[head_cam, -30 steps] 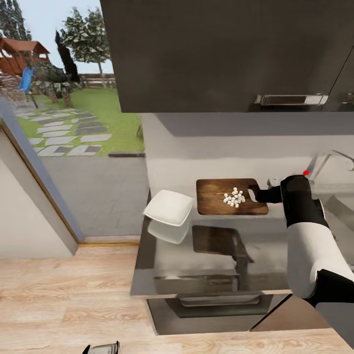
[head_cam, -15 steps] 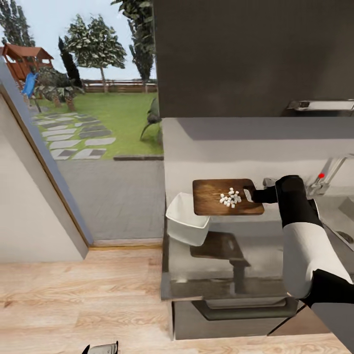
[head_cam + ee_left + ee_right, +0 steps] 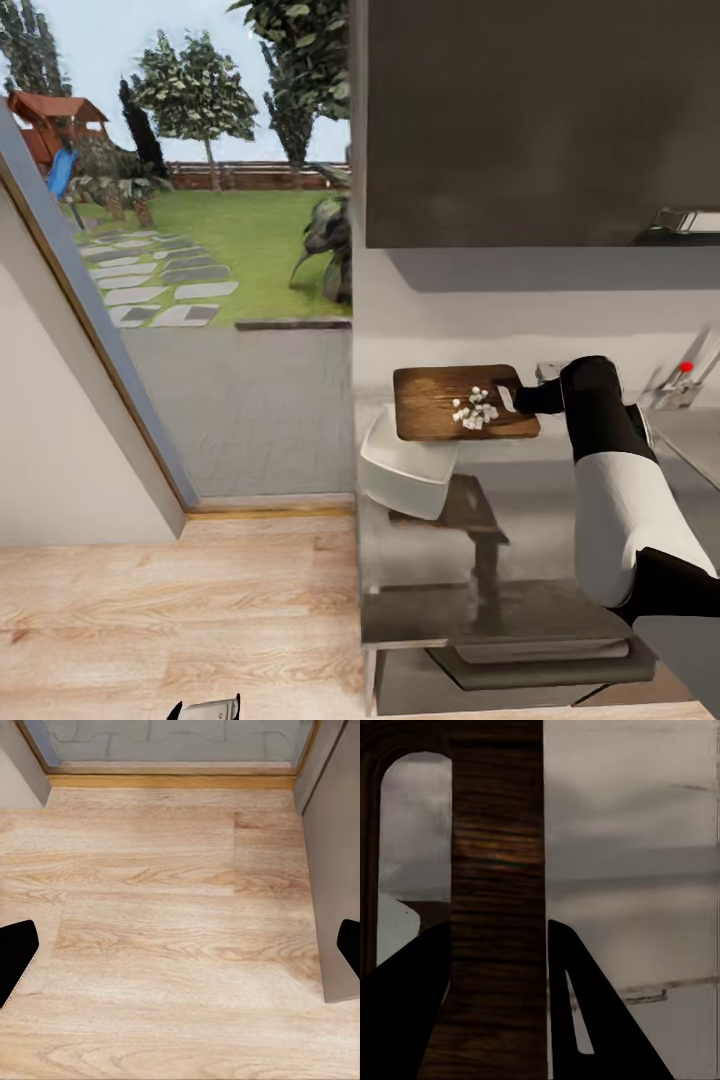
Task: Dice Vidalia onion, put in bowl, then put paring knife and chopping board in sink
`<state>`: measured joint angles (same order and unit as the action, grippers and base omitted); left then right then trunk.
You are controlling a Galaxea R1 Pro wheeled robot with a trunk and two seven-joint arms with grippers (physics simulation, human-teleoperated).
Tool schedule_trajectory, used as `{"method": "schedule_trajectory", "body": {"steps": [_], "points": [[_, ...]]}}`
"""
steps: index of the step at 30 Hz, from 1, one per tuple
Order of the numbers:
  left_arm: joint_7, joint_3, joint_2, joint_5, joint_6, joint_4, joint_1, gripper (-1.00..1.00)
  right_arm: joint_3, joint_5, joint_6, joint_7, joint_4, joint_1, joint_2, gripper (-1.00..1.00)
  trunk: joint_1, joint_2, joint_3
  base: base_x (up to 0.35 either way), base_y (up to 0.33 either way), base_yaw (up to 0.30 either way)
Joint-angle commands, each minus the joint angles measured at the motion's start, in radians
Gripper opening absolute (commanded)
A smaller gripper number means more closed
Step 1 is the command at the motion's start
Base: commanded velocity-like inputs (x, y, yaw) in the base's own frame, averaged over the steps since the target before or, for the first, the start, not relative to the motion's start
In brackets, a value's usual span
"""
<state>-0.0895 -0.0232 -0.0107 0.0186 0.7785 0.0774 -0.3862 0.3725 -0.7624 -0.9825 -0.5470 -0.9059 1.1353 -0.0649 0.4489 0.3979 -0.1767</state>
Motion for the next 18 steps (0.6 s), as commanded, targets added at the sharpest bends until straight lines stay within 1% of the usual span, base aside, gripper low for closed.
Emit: {"method": "schedule_trajectory", "body": {"steps": [1,3,5,17,18], "points": [[0.001,-0.001,0.000,0.001,0.006,0.004,-0.002,1.00,0.002,-0.032,-0.002,-0.010,-0.001,0.001,0.001,-1.00,0.001,0.002,-0.002,0.281,0.182,0.000],[0.001,-0.001,0.000,0.001,0.006,0.004,-0.002,1.00,0.002,-0.080,-0.001,-0.011,-0.001,0.001,0.002,-1.00,0.001,0.002,-0.002,0.244,0.117,0.000],[0.001,-0.001,0.000,0.001,0.007,0.004,-0.002,1.00,0.002,-0.096,-0.001,-0.011,-0.001,0.001,0.002,-1.00,0.001,0.002,-0.002,0.094,0.037,0.000],[0.001,-0.001,0.000,0.001,0.007,0.004,-0.002,1.00,0.004,-0.104,-0.002,-0.010,-0.001,0.001,0.002,-1.00,0.001,0.002,-0.002,0.007,0.003,0.000],[0.001,-0.001,0.000,0.001,0.007,0.004,-0.002,1.00,-0.002,-0.111,-0.002,-0.010,-0.001,0.001,0.002,-1.00,0.001,0.002,-0.002,0.000,0.000,0.000]]}}
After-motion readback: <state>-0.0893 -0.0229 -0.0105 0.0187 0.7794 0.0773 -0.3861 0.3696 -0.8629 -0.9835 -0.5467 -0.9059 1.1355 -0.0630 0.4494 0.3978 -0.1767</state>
